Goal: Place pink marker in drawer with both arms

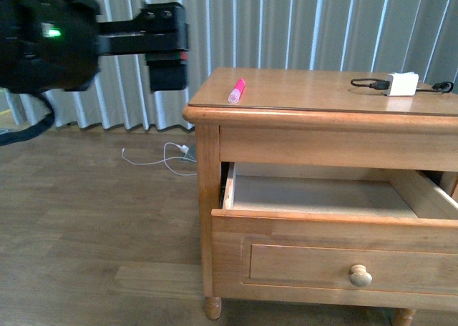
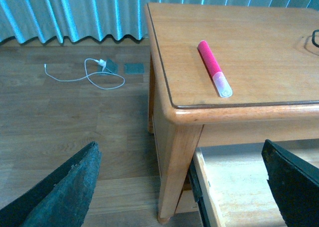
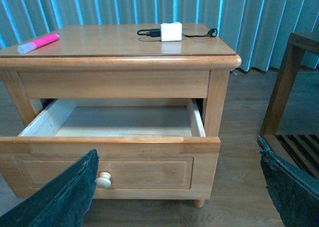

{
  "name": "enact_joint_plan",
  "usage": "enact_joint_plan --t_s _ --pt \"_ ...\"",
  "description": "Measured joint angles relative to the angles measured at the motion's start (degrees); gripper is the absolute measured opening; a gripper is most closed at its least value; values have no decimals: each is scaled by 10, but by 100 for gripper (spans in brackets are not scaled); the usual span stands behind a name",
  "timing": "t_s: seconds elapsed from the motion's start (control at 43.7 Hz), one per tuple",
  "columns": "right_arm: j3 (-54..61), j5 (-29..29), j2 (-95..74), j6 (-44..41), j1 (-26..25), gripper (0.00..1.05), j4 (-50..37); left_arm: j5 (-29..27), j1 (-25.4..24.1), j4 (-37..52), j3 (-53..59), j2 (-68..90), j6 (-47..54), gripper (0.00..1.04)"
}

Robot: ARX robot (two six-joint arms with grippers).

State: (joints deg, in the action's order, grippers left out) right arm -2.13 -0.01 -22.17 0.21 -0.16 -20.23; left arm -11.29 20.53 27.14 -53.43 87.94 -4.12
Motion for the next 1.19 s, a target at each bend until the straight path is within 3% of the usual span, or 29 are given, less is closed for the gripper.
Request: enact_joint_plan --t_s 0.504,0.847,0.916,1.191 --pt "0 0 0 0 0 96 0 11 33 -181 -457 337 -17 99" --pt "0 0 0 0 0 96 0 3 36 -273 -563 410 -14 98" --pt "0 0 0 0 0 96 0 3 36 -282 -569 412 -10 92" --pt "0 0 0 0 0 96 0 4 37 -309 -580 415 6 47"
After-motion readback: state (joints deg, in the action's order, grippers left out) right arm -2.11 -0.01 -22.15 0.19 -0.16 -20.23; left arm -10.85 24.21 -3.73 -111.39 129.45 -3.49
